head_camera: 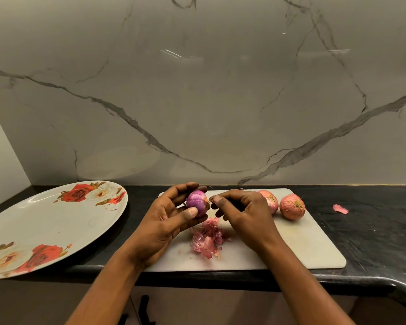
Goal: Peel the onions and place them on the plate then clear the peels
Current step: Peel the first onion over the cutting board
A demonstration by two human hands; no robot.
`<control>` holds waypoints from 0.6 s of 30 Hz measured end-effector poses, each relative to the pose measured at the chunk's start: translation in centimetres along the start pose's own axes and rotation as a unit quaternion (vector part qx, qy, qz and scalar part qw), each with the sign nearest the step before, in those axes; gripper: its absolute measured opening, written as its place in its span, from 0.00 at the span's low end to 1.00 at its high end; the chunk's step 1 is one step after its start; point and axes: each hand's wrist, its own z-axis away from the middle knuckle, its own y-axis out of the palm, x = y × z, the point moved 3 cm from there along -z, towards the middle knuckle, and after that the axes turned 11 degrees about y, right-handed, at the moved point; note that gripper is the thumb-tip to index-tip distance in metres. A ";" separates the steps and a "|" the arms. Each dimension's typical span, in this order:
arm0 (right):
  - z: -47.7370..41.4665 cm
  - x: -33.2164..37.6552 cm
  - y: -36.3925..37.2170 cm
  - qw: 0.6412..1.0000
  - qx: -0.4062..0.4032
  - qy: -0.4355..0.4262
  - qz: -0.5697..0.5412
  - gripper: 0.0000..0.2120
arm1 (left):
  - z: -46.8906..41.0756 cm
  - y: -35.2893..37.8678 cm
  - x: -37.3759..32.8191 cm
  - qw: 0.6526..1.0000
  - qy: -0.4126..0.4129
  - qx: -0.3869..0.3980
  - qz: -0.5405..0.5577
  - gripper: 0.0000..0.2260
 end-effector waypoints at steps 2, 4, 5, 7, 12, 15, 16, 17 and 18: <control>0.0 0.0 0.1 1.000 -0.004 0.017 -0.009 0.11 | 0.0 0.0 0.0 1.000 0.002 -0.003 -0.002 0.22; 0.1 -0.1 0.0 1.000 -0.007 0.026 -0.011 0.10 | 0.0 -0.1 0.0 1.000 0.001 -0.009 -0.001 0.21; 0.1 -0.2 0.0 1.000 -0.008 0.023 -0.005 0.08 | 0.0 0.0 0.0 1.000 -0.002 -0.012 0.001 0.21; 0.0 -0.4 -0.1 1.000 -0.005 0.013 0.002 0.05 | -0.1 0.0 0.1 1.000 -0.005 -0.015 0.002 0.21; 0.2 0.0 0.1 0.999 0.023 -0.007 -0.027 0.11 | -0.3 0.2 0.2 1.000 -0.010 -0.007 -0.017 0.22; 0.4 0.3 0.1 0.999 0.039 -0.022 -0.014 0.11 | -0.2 0.3 0.1 0.999 -0.017 0.006 -0.029 0.22; 0.4 0.3 0.0 0.999 0.040 -0.021 -0.013 0.11 | -0.2 0.3 0.1 0.999 -0.020 0.010 -0.032 0.22; 0.4 0.2 0.0 0.999 0.038 -0.019 -0.012 0.11 | -0.2 0.3 0.0 0.999 -0.022 0.016 -0.035 0.22; 0.4 0.2 -0.1 0.999 0.034 -0.018 -0.008 0.11 | -0.2 0.3 0.1 0.999 -0.024 0.021 -0.037 0.21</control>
